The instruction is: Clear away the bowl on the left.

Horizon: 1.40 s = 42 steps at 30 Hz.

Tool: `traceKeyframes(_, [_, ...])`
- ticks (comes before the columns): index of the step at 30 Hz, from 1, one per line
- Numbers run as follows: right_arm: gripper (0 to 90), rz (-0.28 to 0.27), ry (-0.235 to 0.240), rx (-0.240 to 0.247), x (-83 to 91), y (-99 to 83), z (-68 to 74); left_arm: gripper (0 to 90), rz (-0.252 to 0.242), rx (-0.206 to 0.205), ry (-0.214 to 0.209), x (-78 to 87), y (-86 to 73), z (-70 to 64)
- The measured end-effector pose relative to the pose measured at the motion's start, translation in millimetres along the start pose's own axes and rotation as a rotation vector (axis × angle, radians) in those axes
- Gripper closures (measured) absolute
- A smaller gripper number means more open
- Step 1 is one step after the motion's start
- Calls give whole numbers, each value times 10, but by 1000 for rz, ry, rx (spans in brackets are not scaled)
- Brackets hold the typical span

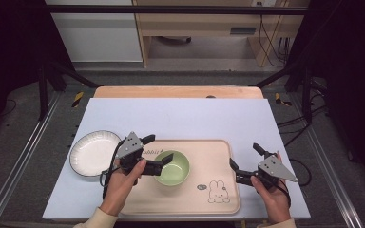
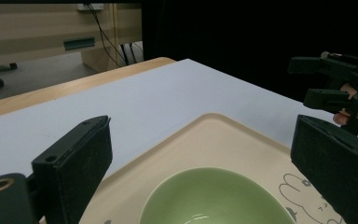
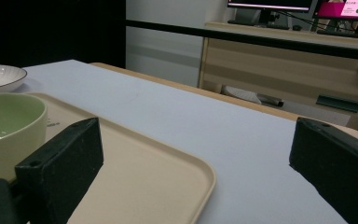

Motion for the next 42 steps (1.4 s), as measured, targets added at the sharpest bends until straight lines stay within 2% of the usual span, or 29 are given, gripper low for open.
traceKeyframes(7, [28, 0, 0, 1, -7, -8, 2, 54, -9, -11, 27, 127, 35, 63])
traceKeyframes(11, [27, 4, -1, 0, -8, -13, 8, 52, -13, -28, 51, 221, 59, 162])
traceKeyframes(16, [25, 5, -9, -1, -13, -19, -12, 50, -20, -29, 80, 352, 62, 277])
traceKeyframes(17, [25, 5, -9, -2, -16, -19, -13, 50, -16, -33, 86, 375, 54, 297])
traceKeyframes(18, [24, 9, -9, -4, -19, -24, -13, 46, -5, -43, 111, 418, 35, 336])
traceKeyframes(30, [23, 10, -9, 5, -24, -24, -10, 45, 13, -24, 176, 693, -107, 520])
traceKeyframes(37, [24, 9, -8, 5, -26, -22, -7, 43, 7, -17, 226, 850, -195, 635])
traceKeyframes(38, [23, 9, -6, 2, -22, -22, -5, 42, -3, -14, 246, 903, -234, 675])
traceKeyframes(42, [24, 7, -6, 0, -25, -22, -11, 43, -15, -2, 272, 977, -334, 725])
Point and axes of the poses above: each handheld gripper's, and its own axes: x roughly backward along the jaws, y roughly out of its top, z roughly to its left, the point moved 4 cm from there along -x, roughly forward along the jaws, and after that the axes turned 13 degrees about -x, right-handed, at the moved point
